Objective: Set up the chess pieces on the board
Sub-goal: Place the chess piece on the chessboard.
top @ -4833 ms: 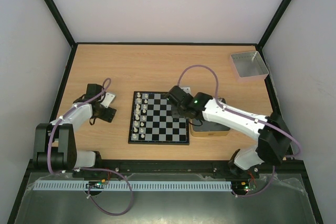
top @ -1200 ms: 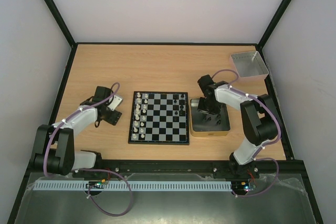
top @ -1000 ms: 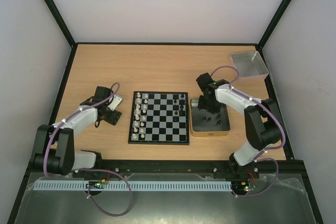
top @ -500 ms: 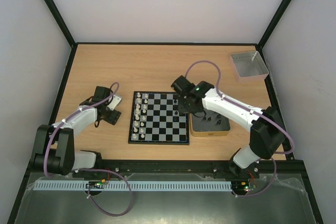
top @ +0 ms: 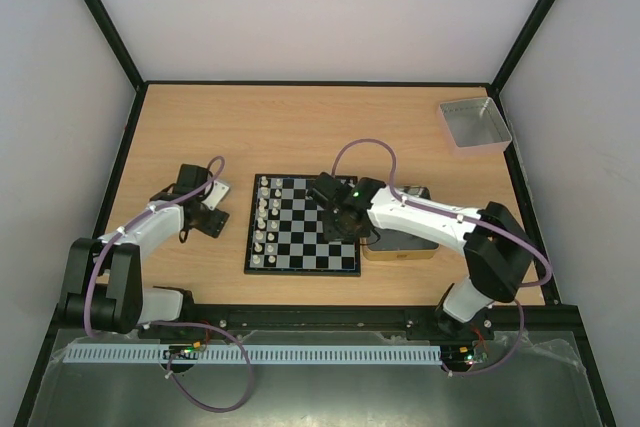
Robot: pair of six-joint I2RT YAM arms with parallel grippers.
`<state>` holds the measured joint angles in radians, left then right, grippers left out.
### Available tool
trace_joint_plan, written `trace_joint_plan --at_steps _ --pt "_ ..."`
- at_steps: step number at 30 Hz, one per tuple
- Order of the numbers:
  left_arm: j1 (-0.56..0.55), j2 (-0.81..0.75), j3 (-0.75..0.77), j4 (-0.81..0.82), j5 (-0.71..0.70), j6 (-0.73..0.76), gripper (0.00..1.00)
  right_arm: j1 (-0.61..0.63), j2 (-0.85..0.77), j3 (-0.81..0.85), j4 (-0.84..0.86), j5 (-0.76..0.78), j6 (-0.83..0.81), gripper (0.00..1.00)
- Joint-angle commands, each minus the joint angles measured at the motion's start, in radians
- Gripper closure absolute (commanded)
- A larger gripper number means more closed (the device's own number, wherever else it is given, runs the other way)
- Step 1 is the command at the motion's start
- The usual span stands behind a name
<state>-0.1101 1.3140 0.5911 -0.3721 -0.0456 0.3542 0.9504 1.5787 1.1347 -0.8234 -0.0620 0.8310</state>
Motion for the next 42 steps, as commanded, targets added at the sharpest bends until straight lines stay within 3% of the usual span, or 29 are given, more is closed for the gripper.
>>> trace_joint_plan --at_steps 1,42 --pt "0.013 -0.016 -0.015 -0.003 0.002 -0.006 0.23 0.005 0.037 -0.051 0.048 -0.025 0.009 0.88" --pt "0.039 -0.027 -0.017 -0.008 0.014 0.000 0.23 -0.025 0.191 -0.006 0.111 -0.007 -0.033 0.85"
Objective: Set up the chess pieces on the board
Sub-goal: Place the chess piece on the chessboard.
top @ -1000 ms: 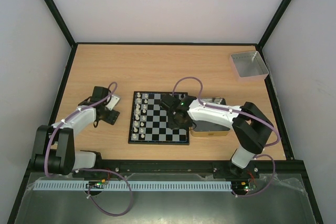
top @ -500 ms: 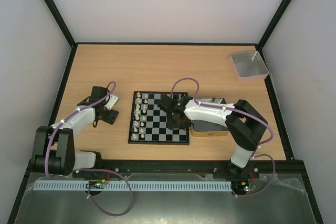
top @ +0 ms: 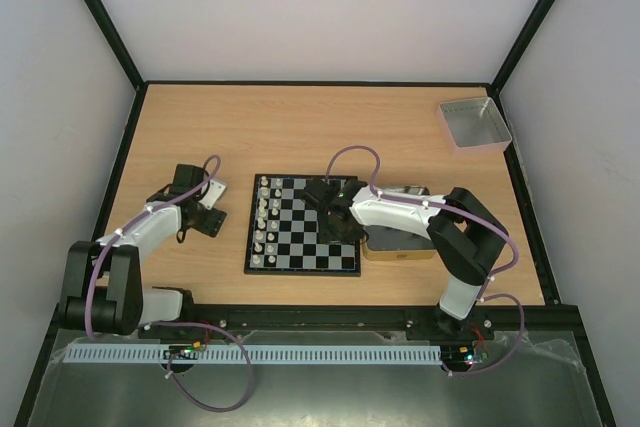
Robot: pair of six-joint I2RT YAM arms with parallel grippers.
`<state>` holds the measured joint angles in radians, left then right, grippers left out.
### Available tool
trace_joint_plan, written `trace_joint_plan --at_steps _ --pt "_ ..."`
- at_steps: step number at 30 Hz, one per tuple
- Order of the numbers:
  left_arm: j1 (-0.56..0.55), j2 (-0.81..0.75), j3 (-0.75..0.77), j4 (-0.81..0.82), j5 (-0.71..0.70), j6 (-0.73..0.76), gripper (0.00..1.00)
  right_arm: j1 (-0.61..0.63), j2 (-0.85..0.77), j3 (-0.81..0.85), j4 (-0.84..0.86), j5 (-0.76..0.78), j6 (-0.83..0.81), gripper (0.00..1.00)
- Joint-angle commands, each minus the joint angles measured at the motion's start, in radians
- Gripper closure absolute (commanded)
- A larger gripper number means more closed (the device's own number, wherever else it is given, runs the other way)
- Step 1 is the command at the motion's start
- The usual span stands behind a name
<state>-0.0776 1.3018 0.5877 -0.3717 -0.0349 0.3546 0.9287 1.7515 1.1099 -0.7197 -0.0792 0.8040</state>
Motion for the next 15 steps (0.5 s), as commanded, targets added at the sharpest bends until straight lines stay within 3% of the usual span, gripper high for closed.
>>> trace_joint_plan --at_steps 1,15 --pt "0.007 -0.013 -0.013 -0.008 0.004 0.000 0.23 -0.003 0.018 0.018 0.007 0.007 -0.006 0.84" --pt "0.007 -0.017 -0.014 -0.006 0.007 0.000 0.23 0.002 -0.001 -0.006 0.012 -0.041 0.003 0.80"
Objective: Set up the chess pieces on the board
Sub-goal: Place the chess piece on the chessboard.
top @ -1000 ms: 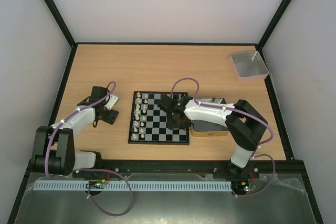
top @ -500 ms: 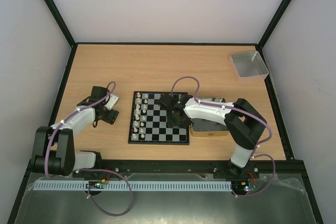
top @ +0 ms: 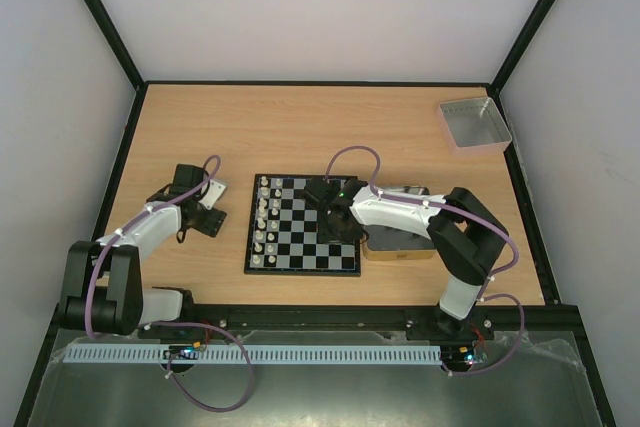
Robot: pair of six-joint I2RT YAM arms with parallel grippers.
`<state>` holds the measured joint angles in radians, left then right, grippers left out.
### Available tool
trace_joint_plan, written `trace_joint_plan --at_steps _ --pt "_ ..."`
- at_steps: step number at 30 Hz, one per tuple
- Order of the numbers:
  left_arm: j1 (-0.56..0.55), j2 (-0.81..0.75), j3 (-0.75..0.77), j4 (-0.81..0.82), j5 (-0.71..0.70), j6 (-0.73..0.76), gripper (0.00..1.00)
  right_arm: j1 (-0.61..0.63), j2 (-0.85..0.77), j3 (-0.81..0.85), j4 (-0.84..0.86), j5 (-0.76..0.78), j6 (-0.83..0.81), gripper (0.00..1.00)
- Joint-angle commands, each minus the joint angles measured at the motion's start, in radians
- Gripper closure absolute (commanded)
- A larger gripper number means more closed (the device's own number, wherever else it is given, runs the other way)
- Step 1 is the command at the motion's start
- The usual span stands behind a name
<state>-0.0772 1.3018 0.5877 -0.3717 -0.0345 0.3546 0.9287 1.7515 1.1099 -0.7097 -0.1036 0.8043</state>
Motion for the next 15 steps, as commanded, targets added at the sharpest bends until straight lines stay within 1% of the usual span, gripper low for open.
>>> trace_joint_plan --at_steps 1,15 --pt "0.007 -0.018 -0.013 -0.006 0.007 0.000 0.23 0.004 -0.001 -0.006 0.002 -0.018 0.002 0.79" --pt "0.008 -0.020 -0.013 -0.006 0.012 0.003 0.23 0.005 -0.032 -0.035 -0.016 0.015 0.017 0.76"
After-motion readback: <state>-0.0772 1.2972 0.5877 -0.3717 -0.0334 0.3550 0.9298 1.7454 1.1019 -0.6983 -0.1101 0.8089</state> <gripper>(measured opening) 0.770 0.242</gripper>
